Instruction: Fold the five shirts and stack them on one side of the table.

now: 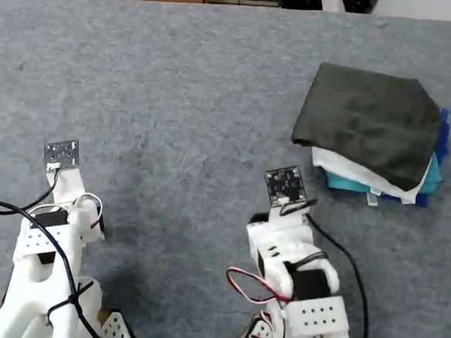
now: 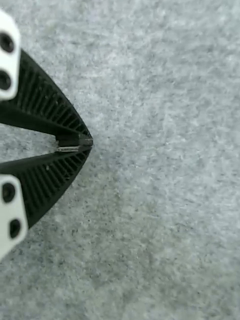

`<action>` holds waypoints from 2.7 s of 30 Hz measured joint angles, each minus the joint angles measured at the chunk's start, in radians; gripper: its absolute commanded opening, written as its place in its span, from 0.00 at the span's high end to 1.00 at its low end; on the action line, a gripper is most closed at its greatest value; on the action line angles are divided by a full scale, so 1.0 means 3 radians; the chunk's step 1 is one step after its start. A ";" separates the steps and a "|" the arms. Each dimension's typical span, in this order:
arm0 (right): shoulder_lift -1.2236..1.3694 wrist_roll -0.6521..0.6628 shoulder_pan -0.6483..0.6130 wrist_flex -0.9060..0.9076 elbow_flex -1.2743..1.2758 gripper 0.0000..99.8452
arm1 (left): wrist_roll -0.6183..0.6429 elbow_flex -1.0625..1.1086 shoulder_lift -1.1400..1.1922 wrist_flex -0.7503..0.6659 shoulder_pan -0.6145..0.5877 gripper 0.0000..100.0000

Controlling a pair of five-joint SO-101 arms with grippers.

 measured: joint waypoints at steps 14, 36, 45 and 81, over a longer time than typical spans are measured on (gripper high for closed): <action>-0.0844 0.0010 -0.0005 0.1279 0.0010 1.00 | 0.0000 0.0097 -0.0036 -0.0020 0.0000 0.98; -0.0844 0.0010 -0.0005 0.1355 0.0010 1.00 | 0.0000 0.0102 -0.0036 -0.0020 0.0000 0.98; -0.0844 0.0010 -0.0005 0.1355 0.0010 1.00 | 0.0000 0.0113 -0.0041 -0.0020 0.0000 0.98; -0.0844 0.0010 -0.0005 0.1355 0.0010 1.00 | 0.0000 0.0972 -0.2046 0.0005 0.0000 0.98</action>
